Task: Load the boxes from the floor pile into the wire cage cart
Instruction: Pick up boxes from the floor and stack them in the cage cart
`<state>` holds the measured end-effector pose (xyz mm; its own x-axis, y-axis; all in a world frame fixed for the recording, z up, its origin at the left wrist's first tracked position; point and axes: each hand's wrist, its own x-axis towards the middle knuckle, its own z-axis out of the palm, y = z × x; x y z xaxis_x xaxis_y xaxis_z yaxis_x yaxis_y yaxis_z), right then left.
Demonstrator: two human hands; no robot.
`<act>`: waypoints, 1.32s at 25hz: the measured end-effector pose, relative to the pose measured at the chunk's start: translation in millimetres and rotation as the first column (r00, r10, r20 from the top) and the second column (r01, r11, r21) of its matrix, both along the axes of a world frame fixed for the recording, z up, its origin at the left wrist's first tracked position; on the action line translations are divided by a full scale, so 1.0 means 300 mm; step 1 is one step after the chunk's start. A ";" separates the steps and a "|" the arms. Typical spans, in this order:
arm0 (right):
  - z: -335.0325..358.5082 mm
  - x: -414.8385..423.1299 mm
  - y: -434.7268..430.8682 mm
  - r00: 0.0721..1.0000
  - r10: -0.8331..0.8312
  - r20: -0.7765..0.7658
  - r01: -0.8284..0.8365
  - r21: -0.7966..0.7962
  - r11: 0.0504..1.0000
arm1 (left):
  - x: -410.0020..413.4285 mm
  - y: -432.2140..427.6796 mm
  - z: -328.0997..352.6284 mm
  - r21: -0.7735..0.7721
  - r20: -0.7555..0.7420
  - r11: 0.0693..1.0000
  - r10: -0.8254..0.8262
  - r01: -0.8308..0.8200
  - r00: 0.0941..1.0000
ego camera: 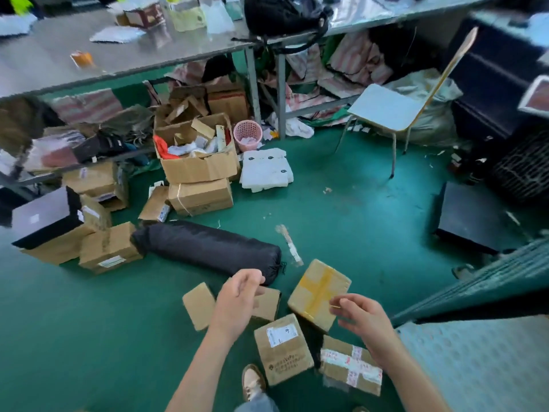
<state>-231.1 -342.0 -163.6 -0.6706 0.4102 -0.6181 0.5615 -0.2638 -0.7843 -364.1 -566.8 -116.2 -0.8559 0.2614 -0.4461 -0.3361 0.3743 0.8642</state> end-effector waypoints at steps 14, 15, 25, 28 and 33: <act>-0.413 0.038 0.025 0.859 -0.473 0.193 0.504 -0.163 0.848 | -0.091 0.236 -0.428 -0.139 0.292 0.925 -0.303 0.353 0.907; -0.468 0.029 0.045 0.861 -0.465 0.207 0.499 -0.160 0.852 | -0.096 0.251 -0.480 -0.156 0.306 0.924 -0.291 0.349 0.907; -1.354 -0.047 0.232 0.849 -0.317 0.422 0.367 -0.041 0.929 | -0.194 0.525 -1.443 -0.301 0.477 0.928 -0.052 0.218 0.878; -1.627 -0.085 0.276 0.808 -0.345 0.478 0.404 -0.024 0.914 | -0.228 0.556 -1.759 -0.432 0.445 0.839 -0.122 0.331 0.887; -1.965 -0.163 0.277 0.769 -0.315 0.557 0.376 0.005 0.927 | -0.255 0.609 -2.108 -0.523 0.350 0.708 -0.329 0.475 0.877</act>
<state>-279.9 -259.0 -753.2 -0.0413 0.4640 -0.8849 0.7383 -0.5825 -0.3399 -440.4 -384.0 -748.7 -0.5928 0.1877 -0.7832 -0.1825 0.9159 0.3577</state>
